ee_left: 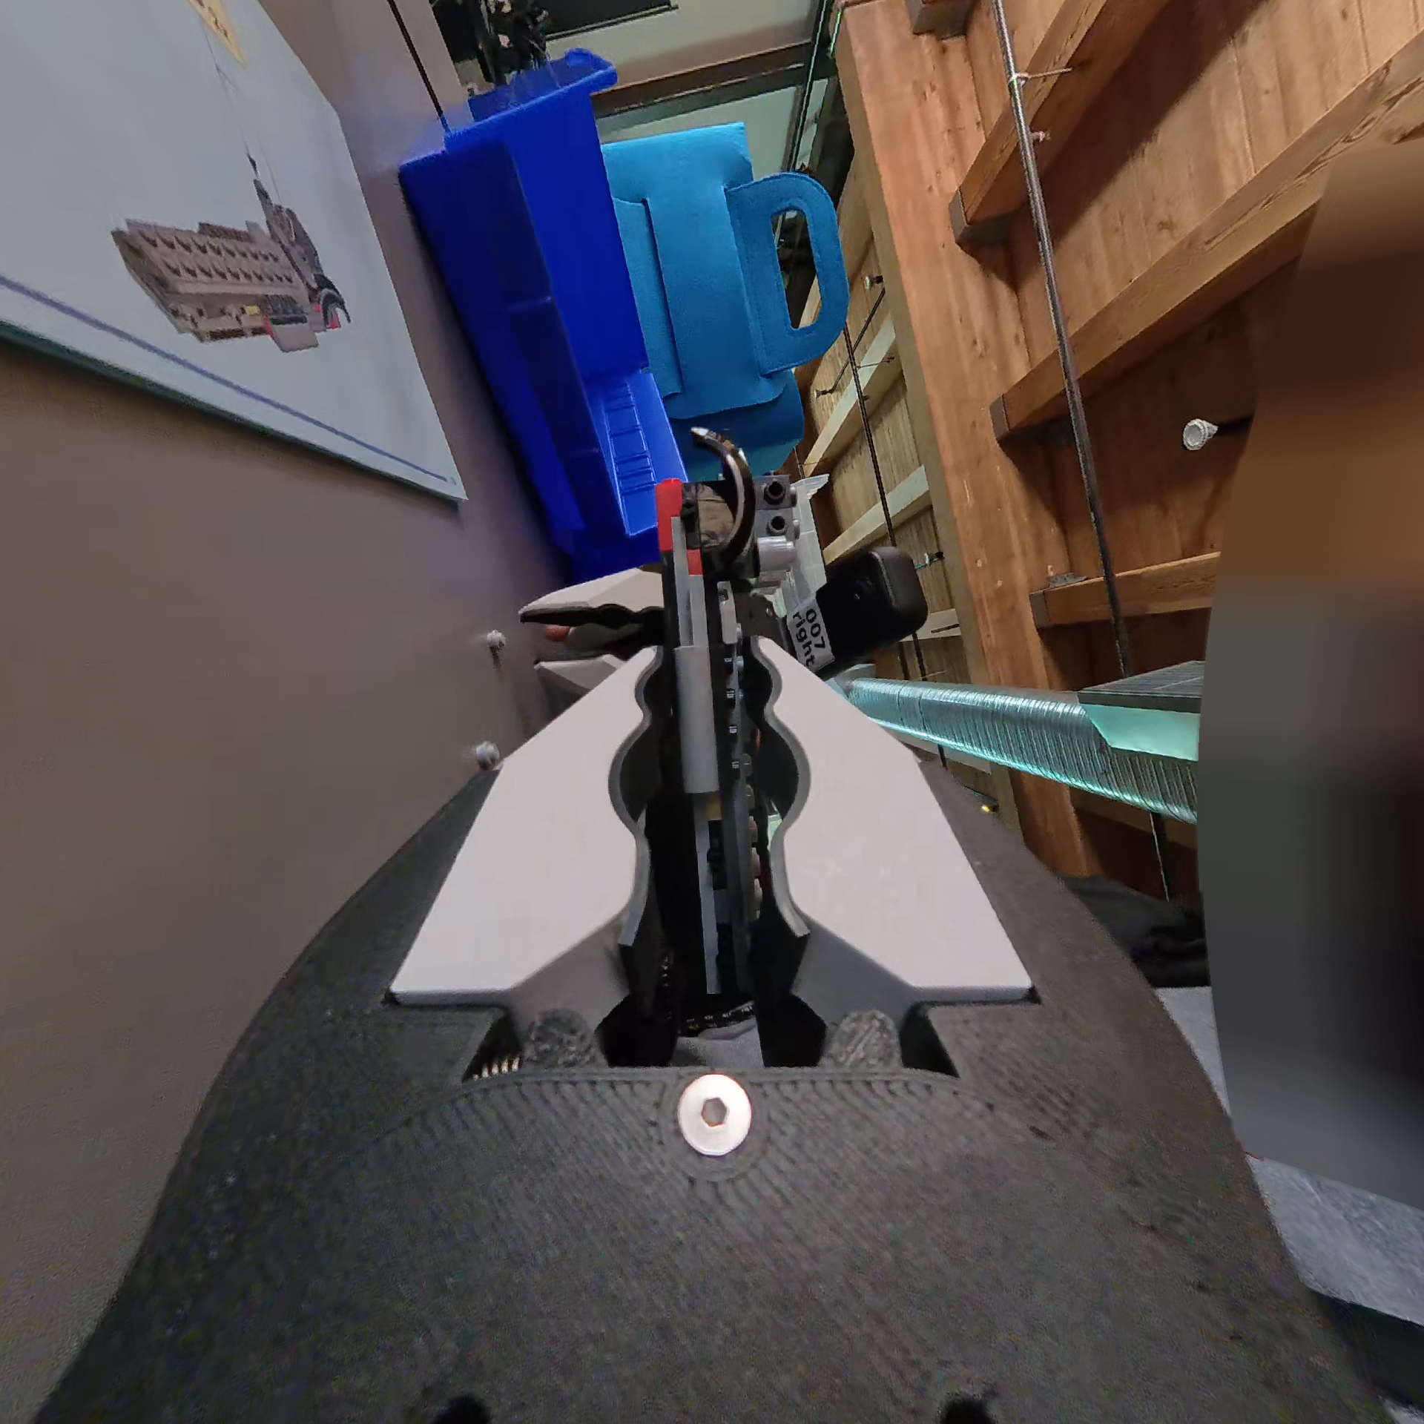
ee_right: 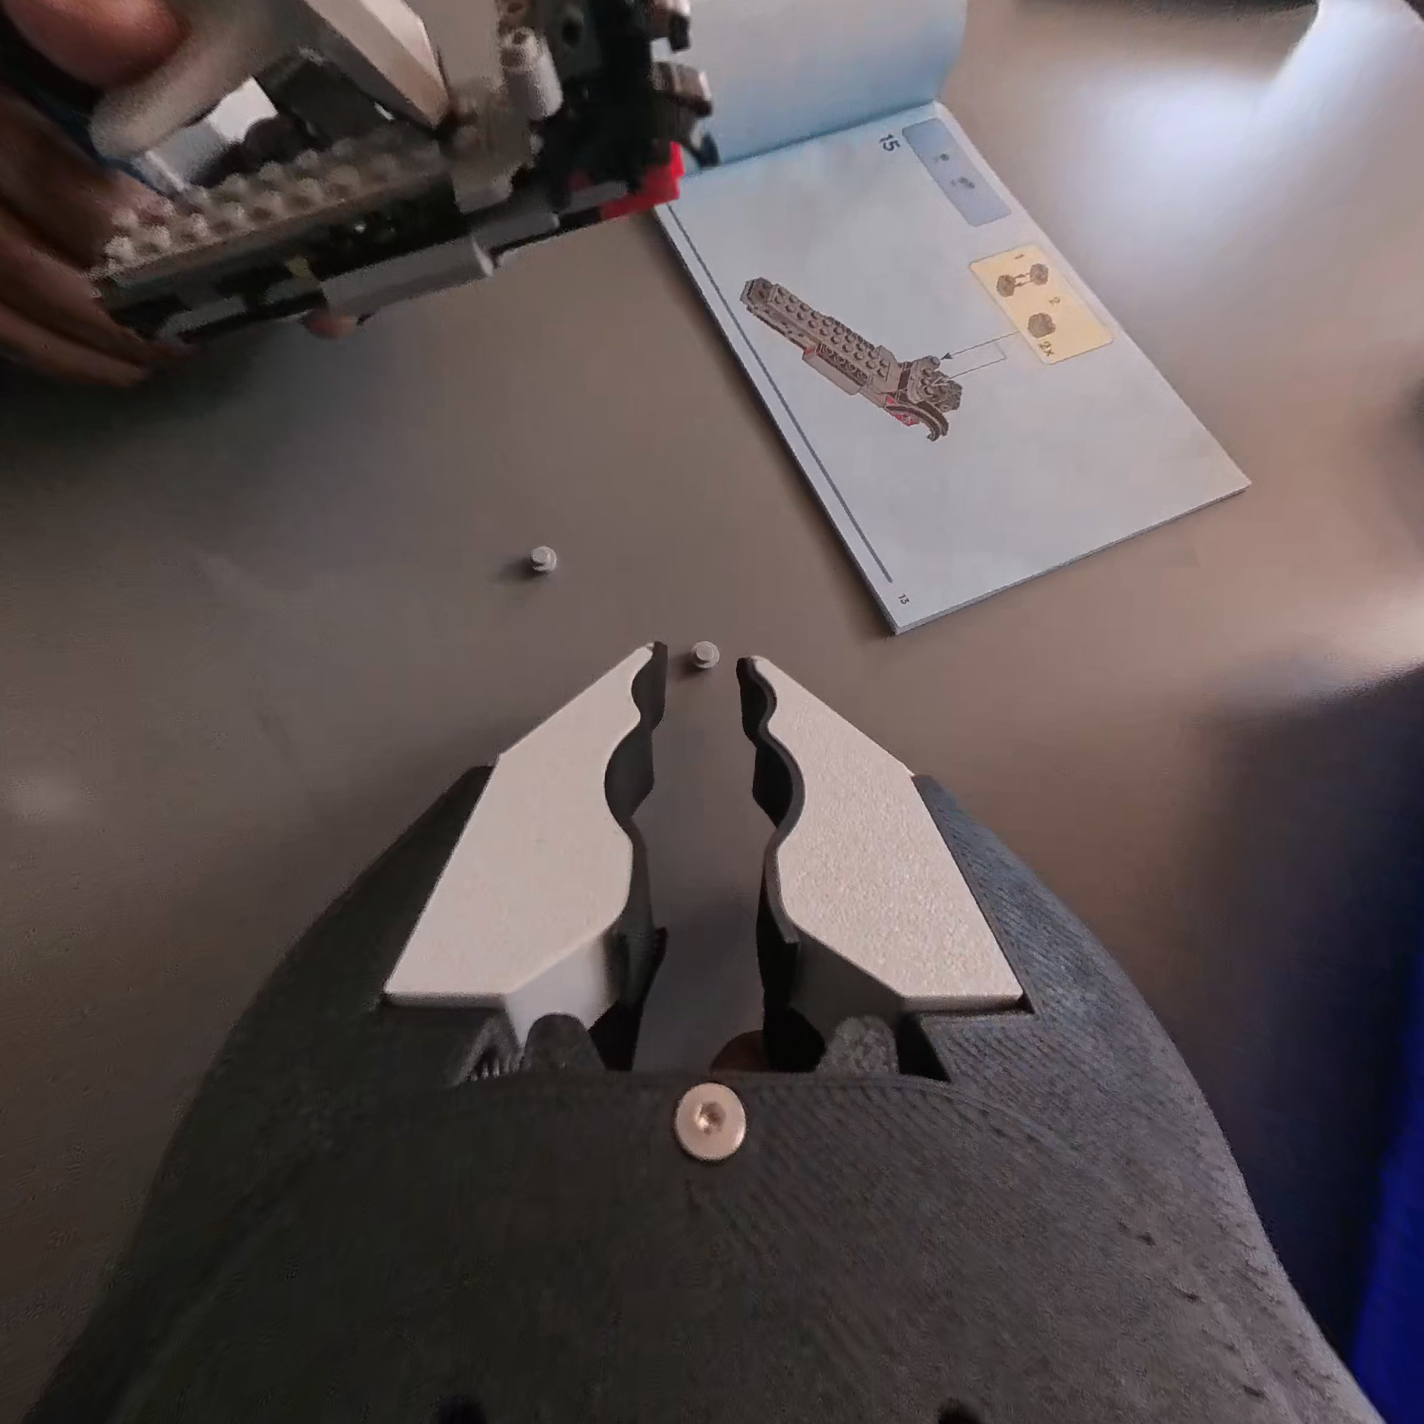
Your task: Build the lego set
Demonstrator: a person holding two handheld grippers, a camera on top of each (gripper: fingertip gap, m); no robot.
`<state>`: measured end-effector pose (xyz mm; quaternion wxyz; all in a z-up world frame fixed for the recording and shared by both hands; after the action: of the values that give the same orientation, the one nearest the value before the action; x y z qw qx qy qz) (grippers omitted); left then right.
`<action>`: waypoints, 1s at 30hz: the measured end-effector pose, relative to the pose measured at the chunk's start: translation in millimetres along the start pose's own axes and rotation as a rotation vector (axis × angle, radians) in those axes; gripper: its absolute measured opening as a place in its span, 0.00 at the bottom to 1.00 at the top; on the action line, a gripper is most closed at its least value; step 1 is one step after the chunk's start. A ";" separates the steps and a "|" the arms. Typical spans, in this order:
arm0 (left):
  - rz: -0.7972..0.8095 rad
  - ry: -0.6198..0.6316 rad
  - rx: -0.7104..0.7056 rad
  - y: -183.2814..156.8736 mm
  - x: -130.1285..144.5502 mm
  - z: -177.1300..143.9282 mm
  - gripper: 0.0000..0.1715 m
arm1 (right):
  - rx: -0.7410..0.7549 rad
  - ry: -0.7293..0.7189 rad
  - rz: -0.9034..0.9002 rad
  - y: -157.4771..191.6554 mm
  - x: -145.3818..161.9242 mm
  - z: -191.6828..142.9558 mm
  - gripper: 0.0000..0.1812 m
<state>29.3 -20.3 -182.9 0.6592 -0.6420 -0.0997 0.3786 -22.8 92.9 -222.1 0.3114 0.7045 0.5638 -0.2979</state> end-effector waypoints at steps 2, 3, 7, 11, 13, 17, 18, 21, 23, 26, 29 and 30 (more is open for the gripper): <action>0.008 -0.002 0.001 0.7 -4.2 3.4 0.11 | 0.002 0.007 -0.003 0.2 0.6 0.7 0.11; 0.007 -0.005 -0.003 1.7 -6.4 4.9 0.11 | 0.003 0.007 -0.001 0.0 0.6 0.7 0.11; -0.020 -0.063 -0.016 5.9 -18.8 14.1 0.11 | 0.008 0.015 -0.002 -0.4 1.3 1.6 0.10; -0.059 -0.104 -0.003 11.7 -22.0 28.5 0.11 | 0.019 0.044 -0.020 0.4 3.5 5.1 0.09; -0.070 -0.099 0.000 14.3 -18.6 33.2 0.11 | 0.028 0.060 -0.032 1.0 4.7 6.9 0.09; -0.066 -0.097 -0.010 15.9 -17.4 32.1 0.11 | 0.054 0.072 -0.054 1.2 4.9 9.8 0.09; -0.075 -0.095 -0.007 16.2 -17.2 31.7 0.11 | 0.059 0.071 -0.055 1.0 4.4 10.5 0.09; -0.090 -0.090 -0.008 17.7 -16.4 30.6 0.11 | 0.075 0.072 -0.062 0.5 3.3 12.2 0.07; -0.103 -0.085 -0.007 18.6 -15.9 30.4 0.11 | 0.088 0.072 -0.065 -0.2 3.1 12.7 0.05; -0.120 -0.078 -0.008 20.0 -15.3 30.0 0.11 | 0.099 0.071 -0.069 -0.2 3.0 12.9 0.05; -0.131 -0.071 -0.010 21.0 -14.7 29.7 0.11 | 0.099 0.044 -0.049 1.3 -2.2 13.1 0.05; -0.135 -0.070 -0.010 21.3 -14.6 29.2 0.11 | 0.093 0.016 -0.037 3.3 -7.8 13.0 0.05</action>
<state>-6.7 -9.4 -192.8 0.6760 -0.6235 -0.1676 0.3552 -22.0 77.5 -224.0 0.2682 0.7102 0.5648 -0.3237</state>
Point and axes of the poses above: each gripper's, where its closed fingertips meet, z out along the fingers, x out of its underside, y = z × x across the jaws, the point moved 3 cm from there along -z, back along the fingers, and after that the axes turned 9 degrees about z, right-handed, at the moved point
